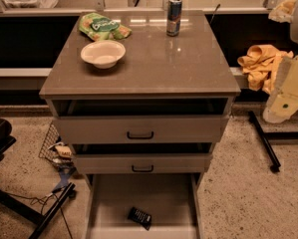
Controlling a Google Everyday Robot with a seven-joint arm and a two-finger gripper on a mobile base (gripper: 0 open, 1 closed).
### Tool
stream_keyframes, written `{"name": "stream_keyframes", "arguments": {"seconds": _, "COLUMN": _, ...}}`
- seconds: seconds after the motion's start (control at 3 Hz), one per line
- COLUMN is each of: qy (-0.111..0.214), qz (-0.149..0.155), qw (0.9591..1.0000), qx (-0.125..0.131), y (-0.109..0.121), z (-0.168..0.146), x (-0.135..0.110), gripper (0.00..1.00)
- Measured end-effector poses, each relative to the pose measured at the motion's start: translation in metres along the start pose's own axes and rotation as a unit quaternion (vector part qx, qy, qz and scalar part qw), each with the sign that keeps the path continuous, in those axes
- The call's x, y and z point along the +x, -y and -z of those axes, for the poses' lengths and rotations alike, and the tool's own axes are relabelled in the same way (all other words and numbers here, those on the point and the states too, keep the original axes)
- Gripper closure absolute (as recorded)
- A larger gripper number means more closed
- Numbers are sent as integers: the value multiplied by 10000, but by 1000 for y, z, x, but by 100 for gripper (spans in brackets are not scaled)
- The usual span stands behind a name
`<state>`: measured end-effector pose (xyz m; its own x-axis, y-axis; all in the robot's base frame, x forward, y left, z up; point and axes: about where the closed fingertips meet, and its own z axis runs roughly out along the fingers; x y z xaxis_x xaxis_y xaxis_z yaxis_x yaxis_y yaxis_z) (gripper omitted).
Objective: Pick rxbar blueberry from bottom drawer and place on counter
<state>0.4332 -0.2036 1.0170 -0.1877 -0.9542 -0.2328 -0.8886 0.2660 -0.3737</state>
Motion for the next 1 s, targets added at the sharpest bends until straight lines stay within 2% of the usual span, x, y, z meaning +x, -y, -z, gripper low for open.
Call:
{"name": "stream_keyframes", "arguments": {"seconds": 0.33, "qy": 0, "qz": 0, "qw": 10000, "qx": 0, "y": 0, "z": 0, "x": 0, "gripper": 0}}
{"name": "stream_keyframes", "arguments": {"seconds": 0.67, "qy": 399, "qz": -56, "qw": 9991, "qx": 158, "y": -8, "z": -19, "x": 2, "gripper": 0}}
{"name": "stream_keyframes", "arguments": {"seconds": 1.0, "qy": 947, "qz": -105, "qw": 9954, "qx": 67, "y": -45, "z": -63, "x": 19, "gripper": 0}}
